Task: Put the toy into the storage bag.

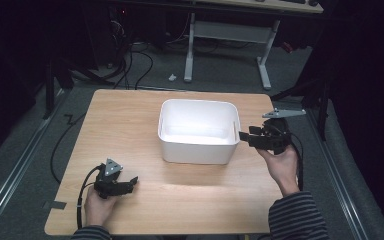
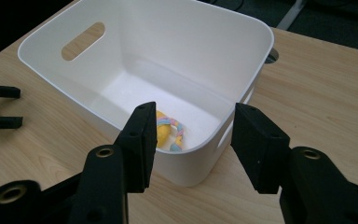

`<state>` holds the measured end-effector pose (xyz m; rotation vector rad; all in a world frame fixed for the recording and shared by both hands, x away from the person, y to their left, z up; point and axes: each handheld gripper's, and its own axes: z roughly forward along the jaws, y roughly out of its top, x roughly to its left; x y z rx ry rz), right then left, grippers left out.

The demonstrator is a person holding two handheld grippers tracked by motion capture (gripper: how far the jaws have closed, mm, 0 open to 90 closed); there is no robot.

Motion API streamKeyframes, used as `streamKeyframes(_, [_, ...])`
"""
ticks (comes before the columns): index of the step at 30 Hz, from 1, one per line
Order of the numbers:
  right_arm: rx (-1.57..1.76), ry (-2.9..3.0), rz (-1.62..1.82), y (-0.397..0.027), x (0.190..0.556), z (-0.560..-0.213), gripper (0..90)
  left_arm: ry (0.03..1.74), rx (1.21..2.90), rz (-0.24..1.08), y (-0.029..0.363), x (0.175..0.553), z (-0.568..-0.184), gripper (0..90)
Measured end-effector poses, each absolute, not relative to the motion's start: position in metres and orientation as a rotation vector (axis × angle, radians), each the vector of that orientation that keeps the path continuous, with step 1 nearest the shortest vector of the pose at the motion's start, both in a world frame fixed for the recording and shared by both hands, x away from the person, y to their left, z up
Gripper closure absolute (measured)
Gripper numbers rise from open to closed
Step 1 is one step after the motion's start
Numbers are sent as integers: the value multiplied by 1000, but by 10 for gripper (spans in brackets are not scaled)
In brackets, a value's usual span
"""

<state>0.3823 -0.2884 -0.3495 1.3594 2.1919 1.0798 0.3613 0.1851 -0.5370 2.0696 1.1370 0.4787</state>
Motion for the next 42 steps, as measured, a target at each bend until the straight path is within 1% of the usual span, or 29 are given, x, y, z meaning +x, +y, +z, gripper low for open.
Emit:
streamKeyframes(5, [1392,2185,1057,-297,378,-355,506,1144,2067,483,185,361,-537,207])
streamKeyframes(17, [1384,2130,1050,-312,362,-349,501,1155,2066,486,185,361,-537,193])
streamKeyframes(24, [1419,2109,1050,-324,351,-355,497,1155,2065,485,185,361,-537,192])
streamKeyframes(30, [1401,2072,1064,-330,339,-354,497,1154,2065,485,185,361,-537,192])
streamKeyframes(42, [1480,2043,1080,-347,326,-375,499,1154,2065,485,185,361,-537,192])
